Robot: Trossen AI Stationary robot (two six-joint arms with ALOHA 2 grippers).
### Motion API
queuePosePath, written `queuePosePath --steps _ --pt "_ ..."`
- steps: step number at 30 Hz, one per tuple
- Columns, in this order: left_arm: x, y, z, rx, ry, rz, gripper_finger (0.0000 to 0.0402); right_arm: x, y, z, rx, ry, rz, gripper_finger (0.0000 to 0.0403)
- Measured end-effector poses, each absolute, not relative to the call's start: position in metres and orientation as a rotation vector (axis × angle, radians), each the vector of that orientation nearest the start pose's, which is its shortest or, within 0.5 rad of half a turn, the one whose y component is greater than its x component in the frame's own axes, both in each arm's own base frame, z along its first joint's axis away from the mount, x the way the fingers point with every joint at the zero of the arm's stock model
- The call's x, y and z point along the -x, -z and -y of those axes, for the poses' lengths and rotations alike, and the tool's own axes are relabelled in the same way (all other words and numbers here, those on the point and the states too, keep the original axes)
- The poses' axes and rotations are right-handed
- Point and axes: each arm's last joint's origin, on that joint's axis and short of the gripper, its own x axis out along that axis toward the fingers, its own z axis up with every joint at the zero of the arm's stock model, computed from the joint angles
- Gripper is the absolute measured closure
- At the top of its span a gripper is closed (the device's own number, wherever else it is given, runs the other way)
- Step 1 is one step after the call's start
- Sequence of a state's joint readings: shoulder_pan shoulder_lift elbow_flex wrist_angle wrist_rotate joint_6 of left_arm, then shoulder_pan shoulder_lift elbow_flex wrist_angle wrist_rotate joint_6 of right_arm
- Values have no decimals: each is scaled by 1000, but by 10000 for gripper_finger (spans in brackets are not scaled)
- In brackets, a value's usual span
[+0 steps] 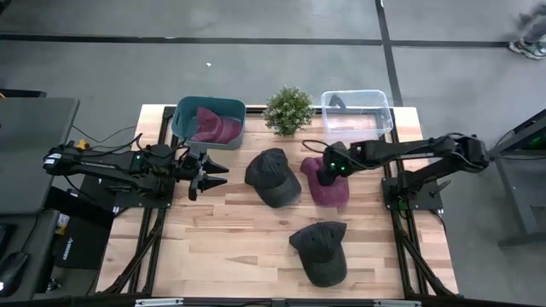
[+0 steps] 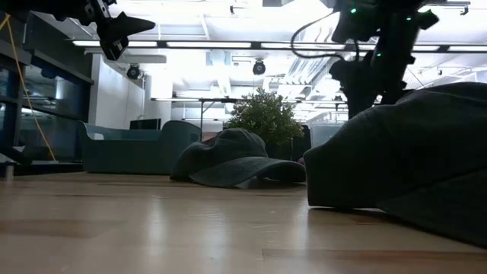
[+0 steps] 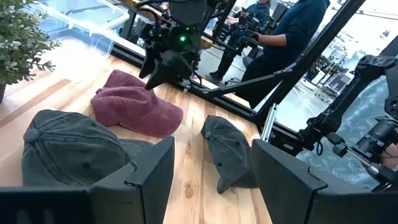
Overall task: Pick & Place hat
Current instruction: Put the dark red cap into the blue bin
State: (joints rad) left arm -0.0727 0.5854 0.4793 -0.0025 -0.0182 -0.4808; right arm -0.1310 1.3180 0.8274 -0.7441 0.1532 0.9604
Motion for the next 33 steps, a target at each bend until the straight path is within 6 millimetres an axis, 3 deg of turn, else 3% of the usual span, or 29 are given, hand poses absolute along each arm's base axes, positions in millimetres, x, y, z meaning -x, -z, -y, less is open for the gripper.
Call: queuePosePath --steps 6,16,22,33 --pt "-146 -273 10 475 27 -119 195 -242 -201 36 -813 839 -1051 118" --pt "-146 -273 10 475 27 -119 195 -249 -181 38 -834 913 -1116 118" --pt "-146 -273 10 475 27 -119 195 -252 -180 39 -859 931 -1089 122" --pt "-146 -273 10 475 27 -119 195 -252 -180 40 -860 937 -1088 214"
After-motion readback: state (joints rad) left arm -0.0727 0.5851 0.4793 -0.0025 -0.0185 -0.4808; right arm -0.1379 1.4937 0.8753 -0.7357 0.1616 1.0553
